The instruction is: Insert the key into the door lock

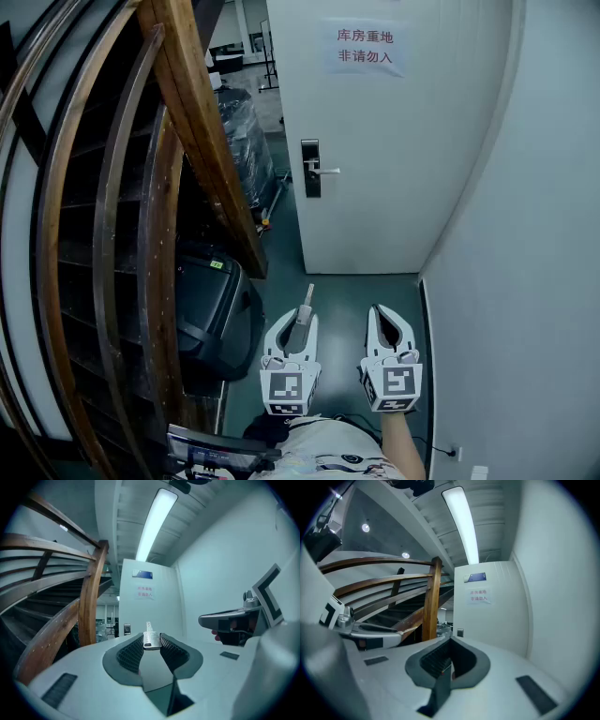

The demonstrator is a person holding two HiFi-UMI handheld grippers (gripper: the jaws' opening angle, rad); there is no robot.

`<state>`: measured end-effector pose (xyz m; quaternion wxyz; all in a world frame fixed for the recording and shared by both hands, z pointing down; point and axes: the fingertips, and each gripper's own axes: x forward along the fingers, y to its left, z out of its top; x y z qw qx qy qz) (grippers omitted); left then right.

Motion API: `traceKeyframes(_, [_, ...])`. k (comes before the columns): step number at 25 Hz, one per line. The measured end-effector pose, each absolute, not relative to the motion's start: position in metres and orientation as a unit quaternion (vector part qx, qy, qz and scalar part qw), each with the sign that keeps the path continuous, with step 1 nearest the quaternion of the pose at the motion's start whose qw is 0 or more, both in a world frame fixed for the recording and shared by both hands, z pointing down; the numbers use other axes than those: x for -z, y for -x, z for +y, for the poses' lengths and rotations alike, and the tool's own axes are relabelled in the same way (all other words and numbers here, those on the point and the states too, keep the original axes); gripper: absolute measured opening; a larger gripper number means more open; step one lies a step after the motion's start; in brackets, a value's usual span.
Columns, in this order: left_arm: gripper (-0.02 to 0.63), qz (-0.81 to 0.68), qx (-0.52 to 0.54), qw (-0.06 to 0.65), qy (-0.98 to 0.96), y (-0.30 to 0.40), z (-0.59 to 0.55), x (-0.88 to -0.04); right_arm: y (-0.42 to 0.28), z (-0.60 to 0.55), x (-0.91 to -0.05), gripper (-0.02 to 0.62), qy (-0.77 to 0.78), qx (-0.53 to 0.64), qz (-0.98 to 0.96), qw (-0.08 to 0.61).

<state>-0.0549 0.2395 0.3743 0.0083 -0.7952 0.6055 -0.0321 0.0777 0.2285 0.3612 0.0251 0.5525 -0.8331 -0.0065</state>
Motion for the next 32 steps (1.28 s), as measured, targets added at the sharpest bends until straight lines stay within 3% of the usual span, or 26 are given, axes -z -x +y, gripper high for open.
traceKeyframes(32, [0.117,0.632,0.064,-0.055,0.770,0.032,0.224,-0.434,-0.107,0.215,-0.431,0.006,-0.527,-0.066,-0.844,0.075])
